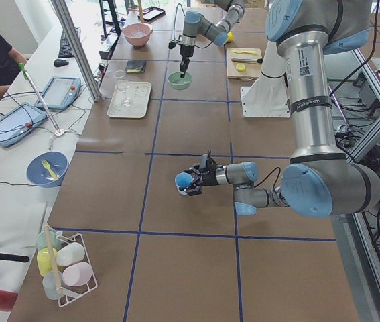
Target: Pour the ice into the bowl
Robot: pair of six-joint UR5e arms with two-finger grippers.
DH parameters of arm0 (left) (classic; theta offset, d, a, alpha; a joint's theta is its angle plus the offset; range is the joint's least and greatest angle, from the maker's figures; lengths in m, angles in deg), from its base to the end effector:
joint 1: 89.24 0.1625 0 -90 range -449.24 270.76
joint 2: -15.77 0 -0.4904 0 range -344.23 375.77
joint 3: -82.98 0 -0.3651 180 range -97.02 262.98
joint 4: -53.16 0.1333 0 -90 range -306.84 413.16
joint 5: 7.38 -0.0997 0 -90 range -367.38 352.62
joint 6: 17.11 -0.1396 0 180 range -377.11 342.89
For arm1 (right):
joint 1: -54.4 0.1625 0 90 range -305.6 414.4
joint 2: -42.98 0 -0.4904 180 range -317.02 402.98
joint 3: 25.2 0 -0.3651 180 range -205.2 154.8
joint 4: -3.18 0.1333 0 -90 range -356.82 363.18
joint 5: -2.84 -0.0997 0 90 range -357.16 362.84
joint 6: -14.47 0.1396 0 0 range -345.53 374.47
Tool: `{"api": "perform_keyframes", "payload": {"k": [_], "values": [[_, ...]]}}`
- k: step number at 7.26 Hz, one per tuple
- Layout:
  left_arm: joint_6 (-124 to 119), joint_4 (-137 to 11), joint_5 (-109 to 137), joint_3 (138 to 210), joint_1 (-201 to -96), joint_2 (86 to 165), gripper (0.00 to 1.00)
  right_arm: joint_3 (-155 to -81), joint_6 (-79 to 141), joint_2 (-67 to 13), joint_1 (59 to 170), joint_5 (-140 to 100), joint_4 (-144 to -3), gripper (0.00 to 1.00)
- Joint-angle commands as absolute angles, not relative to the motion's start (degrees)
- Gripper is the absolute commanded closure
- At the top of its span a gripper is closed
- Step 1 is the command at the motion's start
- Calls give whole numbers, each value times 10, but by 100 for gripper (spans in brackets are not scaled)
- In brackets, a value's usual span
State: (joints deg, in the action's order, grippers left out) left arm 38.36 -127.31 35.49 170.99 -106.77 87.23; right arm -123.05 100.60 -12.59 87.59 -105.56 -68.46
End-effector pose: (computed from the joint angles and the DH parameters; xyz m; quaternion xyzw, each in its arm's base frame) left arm 0.2241 -0.3179 0.6944 0.5249 0.3283 -0.1156 0.7767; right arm -0.5468 -0.4643 0.2994 0.0275 -0.5164 0.1376 0.8448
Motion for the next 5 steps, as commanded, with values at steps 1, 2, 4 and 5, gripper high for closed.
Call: {"api": "perform_keyframes", "payload": {"k": [1,2,4,5], "values": [[341,-1274,359,1769,-1069,848,0,-1241,1006,-138,878,-1057,-685,100],[333,-1271,393,1781,-1072,848,0,-1276,996,-176,882,-1058,-685,100],[276,-1260,454,1804,-1128,852,0,-1347,935,-259,902,-1082,-685,100],[252,-1205,497,1837,-1167,858,0,-1363,913,-292,929,-1104,-684,100]]}}
